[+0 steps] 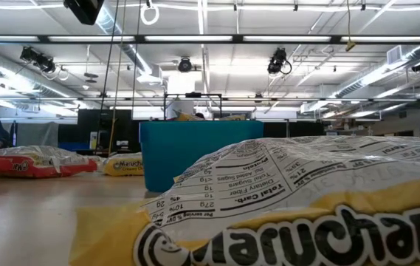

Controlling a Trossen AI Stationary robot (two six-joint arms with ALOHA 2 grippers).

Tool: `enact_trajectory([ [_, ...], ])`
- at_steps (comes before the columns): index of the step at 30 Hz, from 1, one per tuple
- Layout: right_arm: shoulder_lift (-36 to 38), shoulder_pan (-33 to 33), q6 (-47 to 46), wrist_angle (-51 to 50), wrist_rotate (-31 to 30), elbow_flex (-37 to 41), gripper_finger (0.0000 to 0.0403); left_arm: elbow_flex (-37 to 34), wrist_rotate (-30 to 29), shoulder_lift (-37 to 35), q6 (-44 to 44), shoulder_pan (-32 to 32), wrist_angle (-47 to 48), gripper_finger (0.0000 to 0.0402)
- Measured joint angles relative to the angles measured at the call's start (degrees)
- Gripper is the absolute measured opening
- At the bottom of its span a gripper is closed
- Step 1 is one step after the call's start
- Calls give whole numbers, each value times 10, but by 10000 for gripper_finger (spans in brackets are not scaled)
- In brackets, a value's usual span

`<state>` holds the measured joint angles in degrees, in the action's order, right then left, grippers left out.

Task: Sort Maruchan noodles
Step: Put the blue noodle pack into the blue bin

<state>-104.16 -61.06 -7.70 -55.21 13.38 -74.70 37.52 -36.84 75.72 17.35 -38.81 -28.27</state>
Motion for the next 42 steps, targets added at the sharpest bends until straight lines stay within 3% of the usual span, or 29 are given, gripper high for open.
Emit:
enact_trajectory([
  [7,0,1,22,71,43,58,170,0,0,0,-50,9,-5,141],
  [10,0,8,19,74,50,66,129,0,12,0,-49,17,-6,141],
  [14,4,29,13,70,56,64,32,0,31,0,-57,25,-6,141],
  [17,16,50,14,57,62,60,12,0,32,0,-88,32,-6,141],
  [21,60,69,37,28,-5,51,5,0,32,0,-118,48,-11,141],
  [26,126,99,127,37,-197,48,4,0,39,0,-135,70,-13,141],
  [30,145,134,253,115,-333,48,4,0,59,0,-140,87,-12,141],
  [32,142,154,310,182,-351,48,3,0,74,0,-140,93,-11,141],
  [36,109,187,361,337,-322,71,3,0,92,0,-130,98,-9,141],
  [42,74,179,363,506,-314,161,2,0,98,0,-102,88,4,141],
])
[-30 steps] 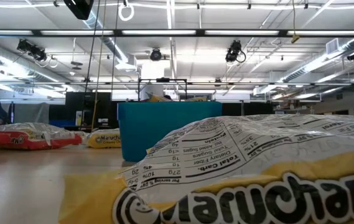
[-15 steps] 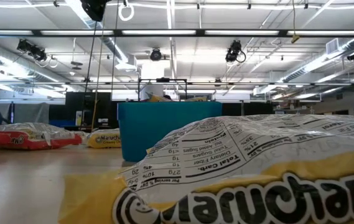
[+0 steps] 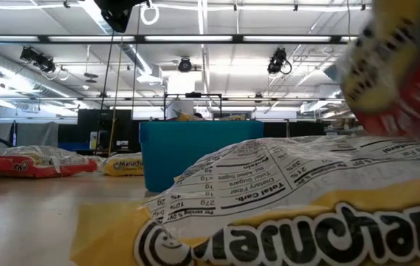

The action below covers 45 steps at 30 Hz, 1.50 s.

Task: Sort Maruchan noodles
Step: Put the blue noodle pack into the blue bin

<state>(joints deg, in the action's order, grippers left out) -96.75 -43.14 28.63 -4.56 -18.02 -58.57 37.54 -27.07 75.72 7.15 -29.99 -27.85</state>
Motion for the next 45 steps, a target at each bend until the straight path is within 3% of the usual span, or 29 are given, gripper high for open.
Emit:
enact_trajectory([
  [6,7,-43,-126,18,29,53,3,0,1,0,1,-9,7,141],
  [10,7,-75,-212,-34,66,59,10,0,0,0,-1,-5,7,141],
  [15,22,-99,-334,-97,63,58,25,0,-1,0,-1,3,7,141],
  [22,33,-99,-625,-305,130,7,79,0,0,0,-3,6,6,141],
  [28,32,-103,-1000,-344,172,-3,137,0,0,0,-3,6,7,141],
  [32,32,-149,-1198,-349,95,-3,159,0,14,0,-4,5,9,141],
  [36,32,-193,-1330,-352,43,6,187,0,61,0,-15,5,11,141],
  [45,32,-211,-1477,-338,-31,61,298,0,68,0,-7,5,11,141],
])
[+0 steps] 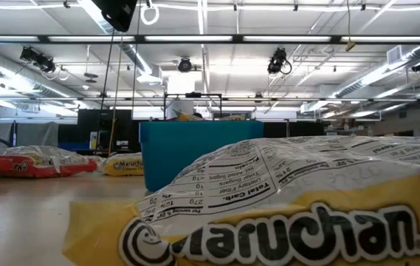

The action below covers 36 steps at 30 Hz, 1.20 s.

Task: Sort Maruchan noodles
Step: Put the blue noodle pack into the blue bin

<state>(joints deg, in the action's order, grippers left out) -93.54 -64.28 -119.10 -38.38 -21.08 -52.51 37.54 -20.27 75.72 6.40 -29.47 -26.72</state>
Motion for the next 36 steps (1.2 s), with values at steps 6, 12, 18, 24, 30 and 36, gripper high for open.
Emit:
enact_trajectory([
  [6,24,3,-6,71,-59,27,333,0,0,0,21,0,0,141],
  [12,55,8,-14,93,-107,46,331,0,0,0,22,0,0,141],
  [18,47,22,-49,165,-93,89,324,0,0,0,34,0,0,141],
  [24,47,47,19,237,-84,108,305,0,0,0,29,0,0,141],
  [30,47,96,127,234,-51,107,203,0,0,0,20,0,0,141],
  [36,48,162,319,228,39,80,49,0,0,0,37,0,2,141],
])
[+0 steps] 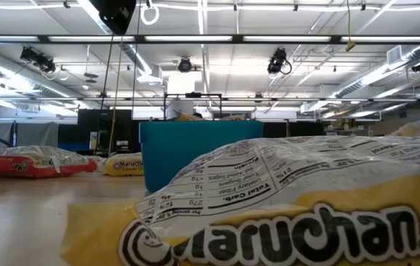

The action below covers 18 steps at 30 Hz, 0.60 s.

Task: Sort Maruchan noodles
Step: Put the blue noodle pack into the blue bin

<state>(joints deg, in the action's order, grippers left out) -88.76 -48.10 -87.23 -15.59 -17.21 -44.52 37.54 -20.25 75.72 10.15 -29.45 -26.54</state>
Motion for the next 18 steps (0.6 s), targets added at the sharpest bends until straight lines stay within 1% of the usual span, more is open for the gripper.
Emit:
enact_trajectory([
  [1,2,14,45,-8,26,-9,27,0,0,0,4,0,3,141],
  [2,4,30,93,-20,50,-19,15,0,0,0,6,0,7,141],
  [4,10,63,177,-60,90,-50,15,0,0,0,15,0,17,141],
  [7,13,118,301,-166,121,-119,20,0,0,-2,50,0,53,141],
  [11,10,187,478,-312,123,-242,8,0,1,-12,107,0,136,141],
  [13,8,218,558,-358,119,-298,8,0,1,-21,137,0,169,141],
  [18,8,297,750,-366,107,-384,8,0,0,-48,193,9,280,141],
])
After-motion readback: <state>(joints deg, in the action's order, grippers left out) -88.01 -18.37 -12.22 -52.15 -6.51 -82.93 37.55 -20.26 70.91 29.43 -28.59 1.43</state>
